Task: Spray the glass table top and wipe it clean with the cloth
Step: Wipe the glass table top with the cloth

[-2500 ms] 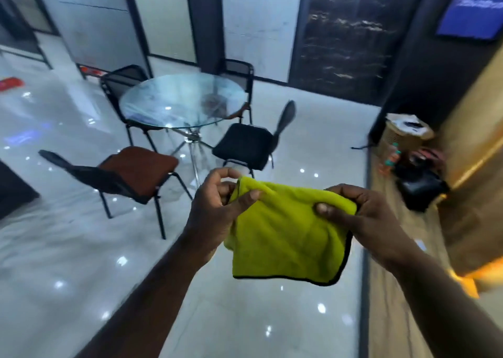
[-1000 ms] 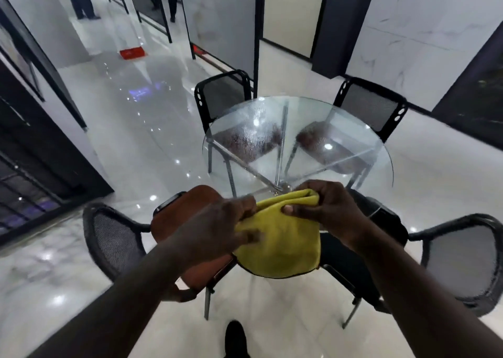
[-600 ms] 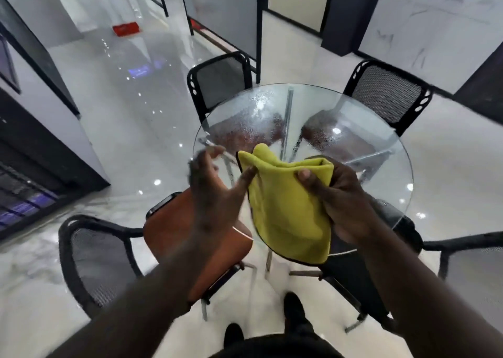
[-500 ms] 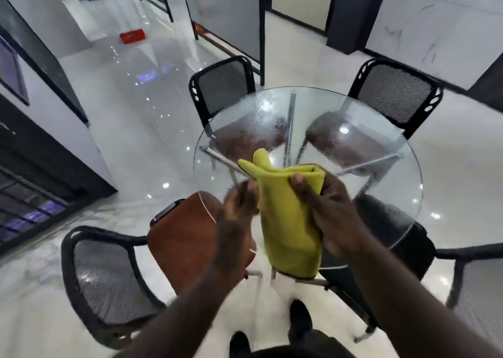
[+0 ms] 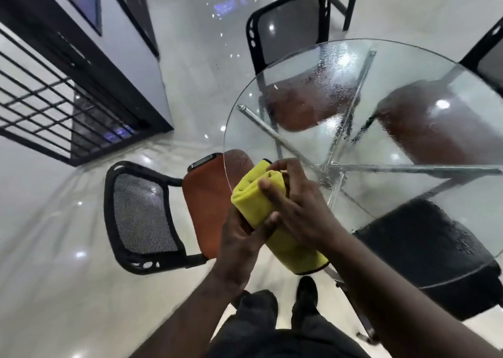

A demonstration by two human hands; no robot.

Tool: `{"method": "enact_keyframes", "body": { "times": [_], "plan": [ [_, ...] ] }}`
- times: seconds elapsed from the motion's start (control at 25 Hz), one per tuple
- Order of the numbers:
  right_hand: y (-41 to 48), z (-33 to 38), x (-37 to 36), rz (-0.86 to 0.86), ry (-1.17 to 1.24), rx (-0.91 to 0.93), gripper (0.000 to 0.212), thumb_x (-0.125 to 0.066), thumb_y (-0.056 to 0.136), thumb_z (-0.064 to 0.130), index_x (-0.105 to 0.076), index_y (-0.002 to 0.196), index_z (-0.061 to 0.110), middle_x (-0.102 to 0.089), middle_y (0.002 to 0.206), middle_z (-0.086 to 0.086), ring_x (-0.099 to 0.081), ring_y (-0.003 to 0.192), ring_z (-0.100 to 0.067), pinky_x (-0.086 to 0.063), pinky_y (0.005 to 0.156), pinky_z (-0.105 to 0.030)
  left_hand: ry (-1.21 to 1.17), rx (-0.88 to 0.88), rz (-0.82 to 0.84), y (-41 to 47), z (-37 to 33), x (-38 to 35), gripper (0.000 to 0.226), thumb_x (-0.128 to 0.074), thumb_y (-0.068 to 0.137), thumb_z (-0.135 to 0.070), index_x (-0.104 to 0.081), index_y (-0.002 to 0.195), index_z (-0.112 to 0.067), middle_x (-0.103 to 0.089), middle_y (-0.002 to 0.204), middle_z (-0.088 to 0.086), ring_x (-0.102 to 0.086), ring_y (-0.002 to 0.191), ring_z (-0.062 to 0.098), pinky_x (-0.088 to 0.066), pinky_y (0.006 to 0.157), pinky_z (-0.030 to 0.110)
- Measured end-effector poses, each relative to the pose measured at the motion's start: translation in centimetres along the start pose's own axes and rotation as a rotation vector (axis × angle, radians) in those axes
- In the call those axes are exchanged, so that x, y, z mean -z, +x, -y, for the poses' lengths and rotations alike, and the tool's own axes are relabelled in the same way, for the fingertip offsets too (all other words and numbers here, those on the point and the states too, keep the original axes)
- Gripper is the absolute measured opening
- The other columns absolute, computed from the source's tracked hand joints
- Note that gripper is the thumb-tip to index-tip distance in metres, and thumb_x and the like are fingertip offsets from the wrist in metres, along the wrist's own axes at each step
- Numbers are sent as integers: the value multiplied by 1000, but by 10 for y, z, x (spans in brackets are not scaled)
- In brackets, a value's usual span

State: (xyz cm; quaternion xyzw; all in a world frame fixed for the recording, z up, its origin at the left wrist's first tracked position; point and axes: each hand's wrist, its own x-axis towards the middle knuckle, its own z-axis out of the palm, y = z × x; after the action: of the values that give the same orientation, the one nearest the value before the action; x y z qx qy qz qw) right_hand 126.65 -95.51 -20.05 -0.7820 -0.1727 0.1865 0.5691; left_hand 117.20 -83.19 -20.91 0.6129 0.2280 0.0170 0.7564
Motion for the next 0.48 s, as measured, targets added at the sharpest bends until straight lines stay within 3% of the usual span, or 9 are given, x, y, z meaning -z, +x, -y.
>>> {"method": "enact_keyframes", "body": {
  "times": [0.08,0.16,0.28,0.4,0.48],
  "plan": [
    [-3,-6,3,122,11,-22,78,-83,78,73,-49,134,32,-75,115,9,-74,103,-3,-61,86,-25,-52,2,-170,5,2,3,42,-84,80,-32,-73,120,-24,-78,118,13,-73,110,35,-59,95,54],
    [-6,-20,-1,179,44,-73,87,-96,68,62,-53,138,32,-77,119,8,-76,108,-5,-65,94,-35,-75,42,-276,11,4,4,41,-84,79,-40,-75,115,-23,-77,115,18,-73,111,43,-55,101,65],
    [-7,-39,-5,126,216,-150,64,-102,72,32,-71,128,26,-82,112,4,-79,104,-12,-67,93,-44,-102,87,-376,18,8,1,47,-84,79,-47,-73,120,-26,-77,119,14,-70,117,43,-52,103,70],
    [-11,-47,-8,92,170,-144,27,-90,89,23,-80,114,25,-83,100,8,-78,94,-6,-63,86,-28,-94,91,-348,25,10,5,50,-88,79,-44,-72,123,-26,-77,122,11,-71,118,37,-54,106,63],
    [-16,-49,-12,56,17,-98,24,-79,100,22,-76,122,32,-79,101,15,-73,93,4,-55,82,-12,-80,129,-277,26,8,4,33,-87,82,-30,-79,113,-26,-79,117,11,-73,115,36,-56,105,55]
  ]
}}
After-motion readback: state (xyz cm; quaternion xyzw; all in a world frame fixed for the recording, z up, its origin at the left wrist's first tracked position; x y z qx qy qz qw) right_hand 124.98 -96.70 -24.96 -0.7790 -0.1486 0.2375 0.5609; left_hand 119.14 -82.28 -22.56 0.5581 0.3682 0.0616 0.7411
